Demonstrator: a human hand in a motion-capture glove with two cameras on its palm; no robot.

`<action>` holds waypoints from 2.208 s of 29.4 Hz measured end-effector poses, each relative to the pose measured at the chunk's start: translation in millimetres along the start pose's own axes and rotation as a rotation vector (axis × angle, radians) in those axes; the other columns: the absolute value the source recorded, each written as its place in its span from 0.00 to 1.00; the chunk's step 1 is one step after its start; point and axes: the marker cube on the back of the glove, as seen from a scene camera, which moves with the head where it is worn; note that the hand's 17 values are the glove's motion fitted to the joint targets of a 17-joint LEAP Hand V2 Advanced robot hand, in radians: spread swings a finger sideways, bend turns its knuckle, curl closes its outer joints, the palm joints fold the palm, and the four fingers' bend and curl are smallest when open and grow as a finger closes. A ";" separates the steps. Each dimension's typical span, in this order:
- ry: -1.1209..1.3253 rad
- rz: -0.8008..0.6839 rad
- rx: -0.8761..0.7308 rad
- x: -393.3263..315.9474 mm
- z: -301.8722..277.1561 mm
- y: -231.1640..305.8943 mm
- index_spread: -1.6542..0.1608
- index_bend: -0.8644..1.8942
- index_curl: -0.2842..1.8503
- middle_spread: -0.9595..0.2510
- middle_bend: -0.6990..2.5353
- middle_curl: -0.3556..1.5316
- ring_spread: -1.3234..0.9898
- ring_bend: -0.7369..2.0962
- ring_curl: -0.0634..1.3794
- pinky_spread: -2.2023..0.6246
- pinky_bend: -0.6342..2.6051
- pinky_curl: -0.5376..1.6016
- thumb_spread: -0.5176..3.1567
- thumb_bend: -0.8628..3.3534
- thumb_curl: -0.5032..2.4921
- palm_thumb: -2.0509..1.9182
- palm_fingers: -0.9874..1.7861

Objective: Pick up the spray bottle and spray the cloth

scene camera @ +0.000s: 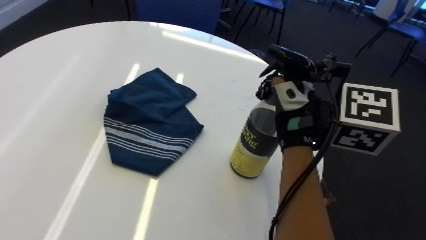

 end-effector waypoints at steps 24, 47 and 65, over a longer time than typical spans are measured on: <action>0.409 -0.124 -0.033 -30.0 13.9 -23.4 0.77 0.51 0.40 0.61 0.41 0.46 0.47 0.47 0.37 0.68 0.30 0.44 0.19 0.20 0.43 0.73 0.86; 1.101 -0.495 -0.065 -47.4 95.9 -43.8 0.77 0.51 0.39 0.62 0.41 0.46 0.47 0.47 0.36 0.68 0.30 0.44 0.19 0.20 0.44 0.73 0.86; 1.343 -0.759 -0.145 -33.8 143.5 -2.1 0.78 0.51 0.39 0.62 0.41 0.45 0.47 0.47 0.36 0.68 0.30 0.44 0.19 0.20 0.44 0.73 0.86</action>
